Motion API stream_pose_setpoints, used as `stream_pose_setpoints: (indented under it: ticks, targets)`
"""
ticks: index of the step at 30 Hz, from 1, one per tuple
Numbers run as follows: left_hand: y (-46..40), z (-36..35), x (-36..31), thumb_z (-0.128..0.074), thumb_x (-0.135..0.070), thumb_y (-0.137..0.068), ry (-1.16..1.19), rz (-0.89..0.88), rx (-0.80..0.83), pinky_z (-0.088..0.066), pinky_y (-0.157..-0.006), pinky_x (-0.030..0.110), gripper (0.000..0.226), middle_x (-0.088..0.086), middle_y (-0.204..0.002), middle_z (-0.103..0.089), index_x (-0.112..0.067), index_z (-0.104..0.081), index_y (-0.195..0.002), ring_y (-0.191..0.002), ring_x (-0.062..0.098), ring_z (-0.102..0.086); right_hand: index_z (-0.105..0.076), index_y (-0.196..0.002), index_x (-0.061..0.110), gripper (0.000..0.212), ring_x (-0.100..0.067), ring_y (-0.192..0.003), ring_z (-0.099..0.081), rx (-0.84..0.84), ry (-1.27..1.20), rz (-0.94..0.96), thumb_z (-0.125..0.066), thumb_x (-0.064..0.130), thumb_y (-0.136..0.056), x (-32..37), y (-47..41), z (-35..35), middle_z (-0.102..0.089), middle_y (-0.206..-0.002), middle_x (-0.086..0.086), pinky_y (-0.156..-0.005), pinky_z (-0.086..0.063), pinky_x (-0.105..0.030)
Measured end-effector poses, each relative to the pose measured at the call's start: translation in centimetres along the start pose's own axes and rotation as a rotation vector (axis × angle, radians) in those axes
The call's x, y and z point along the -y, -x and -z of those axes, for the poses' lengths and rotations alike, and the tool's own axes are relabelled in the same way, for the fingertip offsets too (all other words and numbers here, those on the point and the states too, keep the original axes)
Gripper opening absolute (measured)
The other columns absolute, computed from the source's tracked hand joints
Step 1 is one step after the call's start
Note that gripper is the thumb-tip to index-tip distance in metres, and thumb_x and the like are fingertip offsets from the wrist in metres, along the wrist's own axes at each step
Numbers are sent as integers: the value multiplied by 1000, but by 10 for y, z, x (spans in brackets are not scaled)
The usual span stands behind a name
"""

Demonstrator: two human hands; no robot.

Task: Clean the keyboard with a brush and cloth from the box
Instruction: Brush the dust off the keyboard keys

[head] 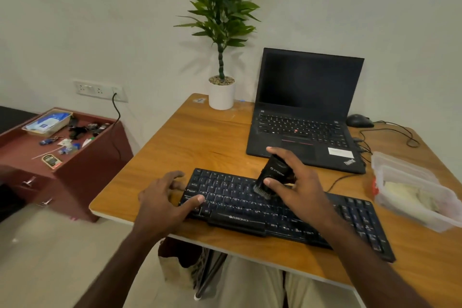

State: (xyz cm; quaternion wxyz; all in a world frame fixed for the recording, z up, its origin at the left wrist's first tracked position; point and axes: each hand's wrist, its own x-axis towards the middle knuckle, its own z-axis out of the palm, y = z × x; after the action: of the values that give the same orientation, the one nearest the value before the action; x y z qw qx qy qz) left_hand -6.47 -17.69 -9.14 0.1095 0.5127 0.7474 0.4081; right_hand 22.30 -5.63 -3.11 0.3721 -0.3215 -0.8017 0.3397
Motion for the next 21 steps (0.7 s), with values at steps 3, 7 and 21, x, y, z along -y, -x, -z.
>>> stream_pose_setpoints:
  ticks: [3,7,21]
  targets:
    - [-7,10,5,-52,-98,-54,-152,-73,205,-19,-114,43,101,-18,-134,-48,-46,-39,-140,-128,5,-37,-50,-140,45,65,-9,-99,-65,55,8,29,-77,16,-88,8,-12,-21,-66,-116,10,-78,-59,-26]
    - [-13,10,8,-38,-105,-50,-275,-147,335,-3,-121,50,121,-16,-158,-29,-41,-27,-152,-144,2,-21,-49,-138,49,62,-2,-101,-62,130,0,72,-76,21,-89,29,-30,-53,-63,-118,10,-73,-51,-13]
    - [-15,8,6,-46,-104,-42,-257,-57,356,7,-122,48,127,-7,-156,-40,-36,-28,-148,-143,5,-32,-46,-140,38,56,-12,-100,-66,279,210,268,-72,29,-92,36,-75,-117,-68,-121,5,-78,-60,-37]
